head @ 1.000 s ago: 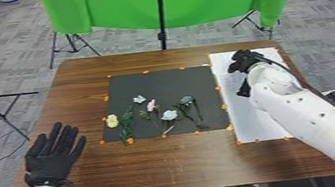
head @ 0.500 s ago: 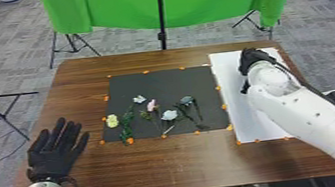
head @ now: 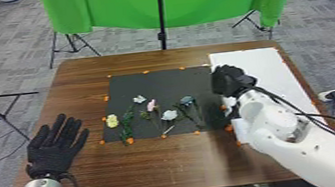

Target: Arrange flowers

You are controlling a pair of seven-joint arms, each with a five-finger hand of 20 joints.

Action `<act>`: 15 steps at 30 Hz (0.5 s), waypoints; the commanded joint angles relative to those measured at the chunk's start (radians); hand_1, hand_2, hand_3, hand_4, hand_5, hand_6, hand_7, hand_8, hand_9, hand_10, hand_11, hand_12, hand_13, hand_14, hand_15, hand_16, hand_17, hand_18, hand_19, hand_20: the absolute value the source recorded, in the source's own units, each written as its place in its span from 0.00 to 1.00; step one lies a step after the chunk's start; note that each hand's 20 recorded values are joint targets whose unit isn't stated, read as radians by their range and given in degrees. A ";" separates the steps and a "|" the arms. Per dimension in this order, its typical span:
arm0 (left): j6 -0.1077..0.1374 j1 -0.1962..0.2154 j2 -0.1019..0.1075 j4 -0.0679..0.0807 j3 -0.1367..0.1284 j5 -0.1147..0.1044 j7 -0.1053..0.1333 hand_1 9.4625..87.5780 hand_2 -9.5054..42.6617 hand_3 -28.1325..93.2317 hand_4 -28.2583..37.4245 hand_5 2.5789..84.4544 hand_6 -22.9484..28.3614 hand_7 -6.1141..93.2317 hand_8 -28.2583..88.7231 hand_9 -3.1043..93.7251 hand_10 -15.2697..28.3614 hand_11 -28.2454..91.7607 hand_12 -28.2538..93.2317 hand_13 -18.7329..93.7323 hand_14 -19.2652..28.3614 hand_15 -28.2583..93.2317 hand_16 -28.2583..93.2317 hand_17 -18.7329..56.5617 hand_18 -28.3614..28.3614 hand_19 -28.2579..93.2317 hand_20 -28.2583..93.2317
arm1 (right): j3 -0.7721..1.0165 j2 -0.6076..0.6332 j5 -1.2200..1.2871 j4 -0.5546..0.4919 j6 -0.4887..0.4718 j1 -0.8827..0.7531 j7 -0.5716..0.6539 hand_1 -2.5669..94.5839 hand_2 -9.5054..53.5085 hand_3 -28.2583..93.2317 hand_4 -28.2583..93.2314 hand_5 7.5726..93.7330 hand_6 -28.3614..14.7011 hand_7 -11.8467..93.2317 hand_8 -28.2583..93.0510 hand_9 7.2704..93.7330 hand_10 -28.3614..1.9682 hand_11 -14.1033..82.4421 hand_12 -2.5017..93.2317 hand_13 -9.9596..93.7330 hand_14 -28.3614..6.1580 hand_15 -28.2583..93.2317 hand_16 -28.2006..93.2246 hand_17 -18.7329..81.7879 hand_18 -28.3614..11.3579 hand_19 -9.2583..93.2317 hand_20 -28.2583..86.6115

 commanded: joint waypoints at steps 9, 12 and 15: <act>0.019 0.032 -0.011 -0.013 0.000 -0.002 0.024 0.26 0.56 0.86 0.05 0.59 0.63 0.29 0.16 0.47 0.73 0.46 0.34 0.44 0.73 0.59 0.17 0.18 0.73 0.51 0.36 | 0.036 -0.023 -0.005 -0.053 -0.063 -0.068 0.024 0.59 0.00 0.82 0.00 0.60 0.57 0.27 0.13 0.68 0.43 0.35 0.20 0.74 0.55 0.54 0.48 0.50 0.16 0.86 0.47; 0.018 0.032 -0.013 -0.013 0.000 -0.001 0.025 0.26 0.56 0.86 0.05 0.59 0.63 0.29 0.16 0.47 0.73 0.46 0.34 0.44 0.73 0.59 0.17 0.19 0.73 0.51 0.36 | 0.058 -0.015 0.017 -0.080 -0.057 -0.083 0.031 0.57 0.00 0.84 0.00 0.59 0.56 0.26 0.13 0.67 0.42 0.34 0.19 0.74 0.53 0.55 0.47 0.49 0.15 0.86 0.47; 0.013 0.030 -0.016 -0.012 0.001 0.001 0.025 0.26 0.56 0.86 0.05 0.59 0.63 0.29 0.15 0.47 0.72 0.46 0.34 0.44 0.73 0.59 0.17 0.19 0.73 0.51 0.36 | 0.114 -0.013 0.024 -0.119 -0.042 -0.124 0.031 0.53 0.00 0.86 0.00 0.52 0.54 0.24 0.14 0.63 0.38 0.33 0.19 0.72 0.47 0.59 0.40 0.48 0.14 0.87 0.46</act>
